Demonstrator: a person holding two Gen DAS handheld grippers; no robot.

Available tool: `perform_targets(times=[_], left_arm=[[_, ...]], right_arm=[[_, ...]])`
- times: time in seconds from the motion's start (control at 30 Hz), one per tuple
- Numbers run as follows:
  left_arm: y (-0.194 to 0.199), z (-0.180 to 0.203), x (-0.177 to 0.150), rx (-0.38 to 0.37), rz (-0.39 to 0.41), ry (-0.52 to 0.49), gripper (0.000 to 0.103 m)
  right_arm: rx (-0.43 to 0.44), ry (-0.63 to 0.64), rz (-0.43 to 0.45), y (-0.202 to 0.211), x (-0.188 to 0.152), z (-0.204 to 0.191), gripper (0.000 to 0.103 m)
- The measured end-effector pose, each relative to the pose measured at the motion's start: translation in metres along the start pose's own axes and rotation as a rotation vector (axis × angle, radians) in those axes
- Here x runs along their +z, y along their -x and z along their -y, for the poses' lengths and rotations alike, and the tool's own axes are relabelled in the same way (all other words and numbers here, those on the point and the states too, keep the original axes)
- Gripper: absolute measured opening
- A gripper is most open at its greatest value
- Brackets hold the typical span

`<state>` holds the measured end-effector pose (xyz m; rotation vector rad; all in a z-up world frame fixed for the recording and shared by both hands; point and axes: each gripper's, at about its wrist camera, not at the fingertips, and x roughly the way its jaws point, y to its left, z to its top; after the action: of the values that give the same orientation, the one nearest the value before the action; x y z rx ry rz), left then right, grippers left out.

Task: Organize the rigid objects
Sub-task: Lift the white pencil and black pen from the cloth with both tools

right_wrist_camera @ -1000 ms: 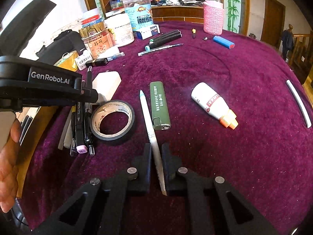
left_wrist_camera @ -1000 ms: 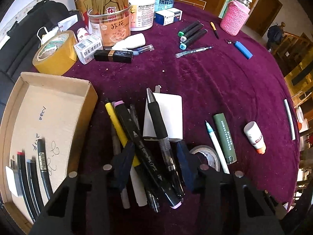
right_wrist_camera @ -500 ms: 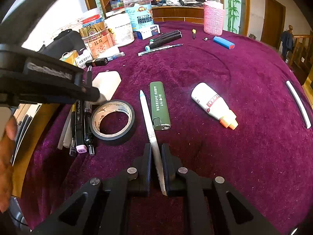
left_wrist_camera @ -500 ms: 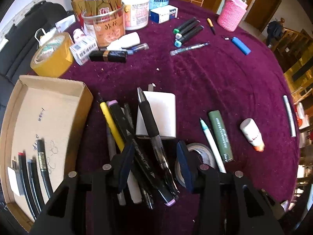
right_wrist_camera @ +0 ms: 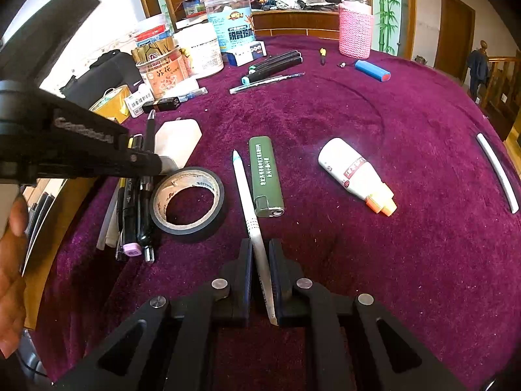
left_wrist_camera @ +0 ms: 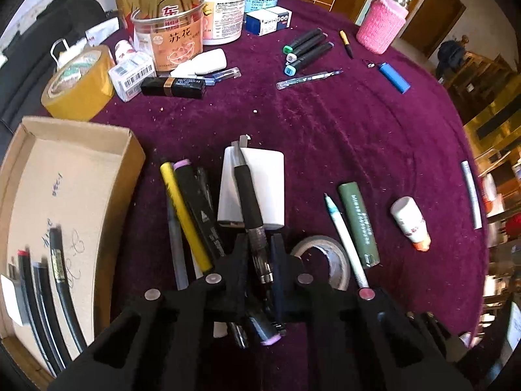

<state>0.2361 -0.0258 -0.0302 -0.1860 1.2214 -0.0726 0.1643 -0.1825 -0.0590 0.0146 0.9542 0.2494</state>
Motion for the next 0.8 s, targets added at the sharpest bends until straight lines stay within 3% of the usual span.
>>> perform_targets(times=[0.23, 0.43, 0.63, 0.8], left_arm=[[0.037, -0.006, -0.020, -0.095, 0.000, -0.015, 0.010], [0.069, -0.004, -0.056, -0.159, -0.019, -0.115, 0.010], [0.050, -0.005, -0.102, -0.129, -0.091, -0.208, 0.010], [0.031, -0.004, -0.116, -0.150, -0.132, -0.203, 0.010]], right_arm=[[-0.010, 0.018, 0.013, -0.001, 0.000, -0.003, 0.011], [-0.012, 0.009, 0.009, 0.002, -0.003, 0.000, 0.008], [-0.054, -0.023, -0.079, 0.029, -0.034, -0.007, 0.007], [-0.076, -0.054, -0.095, 0.053, -0.070, -0.014, 0.008]])
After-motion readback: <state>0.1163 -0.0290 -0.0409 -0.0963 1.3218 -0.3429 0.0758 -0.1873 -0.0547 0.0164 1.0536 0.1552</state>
